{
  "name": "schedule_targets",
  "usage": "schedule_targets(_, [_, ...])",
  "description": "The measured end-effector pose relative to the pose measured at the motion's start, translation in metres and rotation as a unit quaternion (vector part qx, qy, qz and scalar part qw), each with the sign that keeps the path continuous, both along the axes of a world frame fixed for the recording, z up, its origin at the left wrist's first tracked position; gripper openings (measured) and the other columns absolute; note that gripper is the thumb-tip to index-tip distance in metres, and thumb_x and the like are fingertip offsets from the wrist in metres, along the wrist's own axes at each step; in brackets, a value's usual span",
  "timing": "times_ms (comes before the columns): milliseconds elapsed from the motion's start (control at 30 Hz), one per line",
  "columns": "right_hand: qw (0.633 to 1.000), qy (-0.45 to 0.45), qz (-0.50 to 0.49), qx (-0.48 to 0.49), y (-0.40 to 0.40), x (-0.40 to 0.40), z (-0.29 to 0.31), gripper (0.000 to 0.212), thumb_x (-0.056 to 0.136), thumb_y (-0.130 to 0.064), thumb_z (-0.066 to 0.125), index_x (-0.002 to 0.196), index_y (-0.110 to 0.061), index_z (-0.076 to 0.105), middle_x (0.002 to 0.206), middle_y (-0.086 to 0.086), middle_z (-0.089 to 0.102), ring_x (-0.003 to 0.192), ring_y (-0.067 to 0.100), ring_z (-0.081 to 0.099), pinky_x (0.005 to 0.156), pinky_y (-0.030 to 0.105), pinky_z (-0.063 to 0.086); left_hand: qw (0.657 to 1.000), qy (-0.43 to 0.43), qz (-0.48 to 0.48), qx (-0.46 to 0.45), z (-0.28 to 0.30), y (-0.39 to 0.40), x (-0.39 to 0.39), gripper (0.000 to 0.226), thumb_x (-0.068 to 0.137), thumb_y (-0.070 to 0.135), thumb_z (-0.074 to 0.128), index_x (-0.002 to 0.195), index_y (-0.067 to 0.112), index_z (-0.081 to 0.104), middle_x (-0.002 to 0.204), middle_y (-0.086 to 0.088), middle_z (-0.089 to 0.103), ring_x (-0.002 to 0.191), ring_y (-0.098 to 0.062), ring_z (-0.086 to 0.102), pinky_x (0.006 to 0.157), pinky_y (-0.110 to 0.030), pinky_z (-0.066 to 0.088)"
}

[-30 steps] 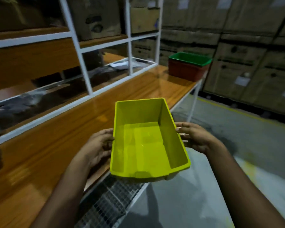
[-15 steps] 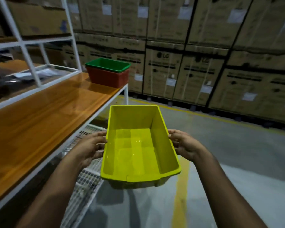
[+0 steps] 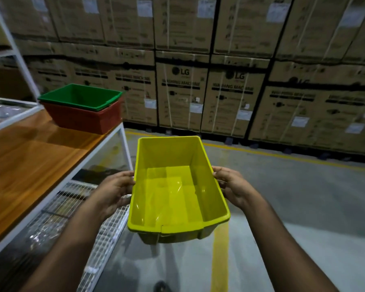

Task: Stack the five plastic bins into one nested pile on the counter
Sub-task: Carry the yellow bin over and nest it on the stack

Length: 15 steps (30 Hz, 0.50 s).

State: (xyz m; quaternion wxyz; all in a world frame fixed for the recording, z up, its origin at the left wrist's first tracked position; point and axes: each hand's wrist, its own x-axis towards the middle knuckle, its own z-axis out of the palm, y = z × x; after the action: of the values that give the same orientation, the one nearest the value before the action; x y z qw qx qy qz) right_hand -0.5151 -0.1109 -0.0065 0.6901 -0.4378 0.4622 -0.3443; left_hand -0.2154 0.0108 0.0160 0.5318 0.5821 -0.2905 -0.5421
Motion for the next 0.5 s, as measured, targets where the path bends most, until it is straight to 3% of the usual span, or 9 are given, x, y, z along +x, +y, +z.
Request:
schedule_targets(100, [1.000,0.002,-0.006,-0.018,-0.063,0.007,0.003,0.030,0.094,0.001,0.048,0.110,-0.010,0.070,0.087,0.009,0.075,0.076,0.021,0.068,0.064,0.031,0.057,1.000,0.000,-0.011,0.000,-0.003,-0.072,0.010,0.028,0.092,0.000,0.045,0.108,0.012,0.065,0.086,-0.009,0.071,0.073,-0.021,0.066,0.062,-0.034,0.056])
schedule_targets(233, [0.999,-0.002,-0.019,-0.040,-0.155,0.030,0.016,0.029,0.095,0.002,0.047,0.103,-0.012,0.070,0.081,0.003,0.077,0.074,0.017,0.070,0.064,0.029,0.056,1.000,0.004,-0.014,-0.001,0.000,-0.170,0.033,0.030,0.092,0.000,0.044,0.109,0.013,0.065,0.085,-0.010,0.072,0.079,-0.024,0.063,0.075,-0.040,0.051])
schedule_targets(367, [0.998,-0.008,-0.015,-0.064,-0.237,0.061,0.031,0.031,0.094,0.002,0.049,0.117,-0.004,0.068,0.102,0.014,0.075,0.085,0.024,0.070,0.079,0.037,0.056,1.000,-0.017,0.001,-0.009,0.022,-0.244,0.058,0.027,0.093,0.002,0.045,0.104,0.017,0.065,0.075,-0.001,0.074,0.066,-0.015,0.068,0.058,-0.029,0.056])
schedule_targets(500, [0.997,-0.027,0.007,-0.073,-0.311,0.102,0.047,0.027,0.094,0.002,0.049,0.101,-0.010,0.072,0.088,0.009,0.077,0.080,0.023,0.069,0.081,0.041,0.052,0.998,-0.026,0.054,-0.030,0.043,-0.302,0.089,0.028,0.089,0.002,0.048,0.108,0.014,0.065,0.079,-0.003,0.072,0.072,-0.018,0.063,0.061,-0.029,0.054])
